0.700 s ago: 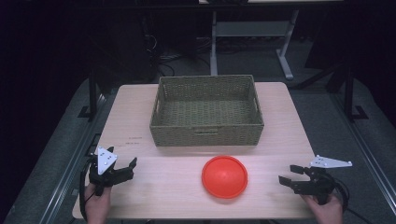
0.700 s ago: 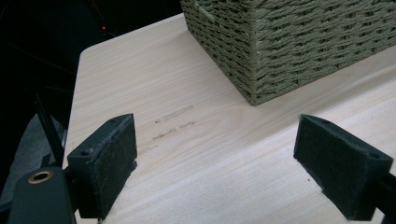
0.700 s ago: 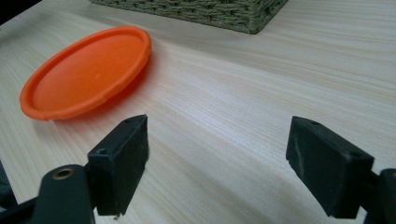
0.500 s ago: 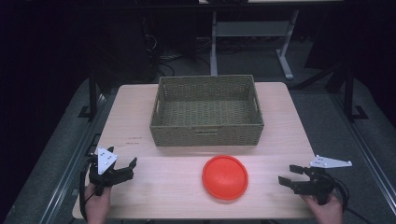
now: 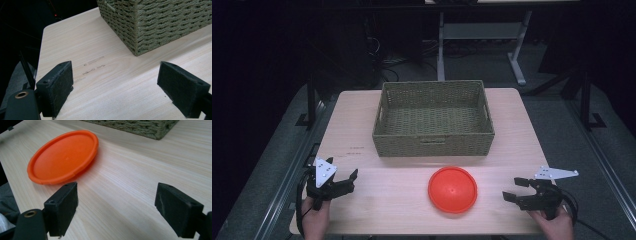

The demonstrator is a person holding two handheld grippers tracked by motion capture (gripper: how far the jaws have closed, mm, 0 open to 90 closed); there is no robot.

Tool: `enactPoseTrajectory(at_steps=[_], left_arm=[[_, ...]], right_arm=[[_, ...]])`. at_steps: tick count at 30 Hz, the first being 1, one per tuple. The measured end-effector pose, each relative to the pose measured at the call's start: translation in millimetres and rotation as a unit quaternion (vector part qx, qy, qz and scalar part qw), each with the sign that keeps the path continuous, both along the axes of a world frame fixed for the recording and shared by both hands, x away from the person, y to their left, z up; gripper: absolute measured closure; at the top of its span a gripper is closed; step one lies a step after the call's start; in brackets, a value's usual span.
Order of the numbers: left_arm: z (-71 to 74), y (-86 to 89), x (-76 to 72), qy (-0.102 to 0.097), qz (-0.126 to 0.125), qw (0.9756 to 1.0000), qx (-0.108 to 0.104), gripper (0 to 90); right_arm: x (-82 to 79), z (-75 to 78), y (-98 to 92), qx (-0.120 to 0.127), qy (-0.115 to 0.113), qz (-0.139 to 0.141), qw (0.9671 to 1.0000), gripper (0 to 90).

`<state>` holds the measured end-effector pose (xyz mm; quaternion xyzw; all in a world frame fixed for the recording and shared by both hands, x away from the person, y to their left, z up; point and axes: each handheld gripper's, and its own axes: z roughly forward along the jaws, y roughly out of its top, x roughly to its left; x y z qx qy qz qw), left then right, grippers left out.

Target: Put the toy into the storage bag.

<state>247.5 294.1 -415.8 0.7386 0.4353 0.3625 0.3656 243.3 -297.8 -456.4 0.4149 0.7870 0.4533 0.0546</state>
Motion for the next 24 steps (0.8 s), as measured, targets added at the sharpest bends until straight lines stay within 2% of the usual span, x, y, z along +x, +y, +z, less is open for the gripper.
enactPoseTrajectory(at_steps=[8, 20, 24], left_arm=[[0.0, -0.9, -0.8, 0.000, 0.000, 1.0000, 0.000, 12.8], [-0.7, 0.0, -0.4, 0.002, 0.004, 1.0000, 0.001, 12.8], [-0.5, -0.2, -0.9, 0.001, 0.005, 1.0000, 0.001, 12.9]], right_arm=[[1.0, 5.2, 13.6, -0.011, -0.001, 0.024, 0.9997, 18.3], [13.7, 8.4, 32.7, -0.023, 0.030, 0.043, 0.9983, 18.4], [19.0, 11.4, 37.9, -0.032, 0.032, 0.052, 0.9976, 18.4]])
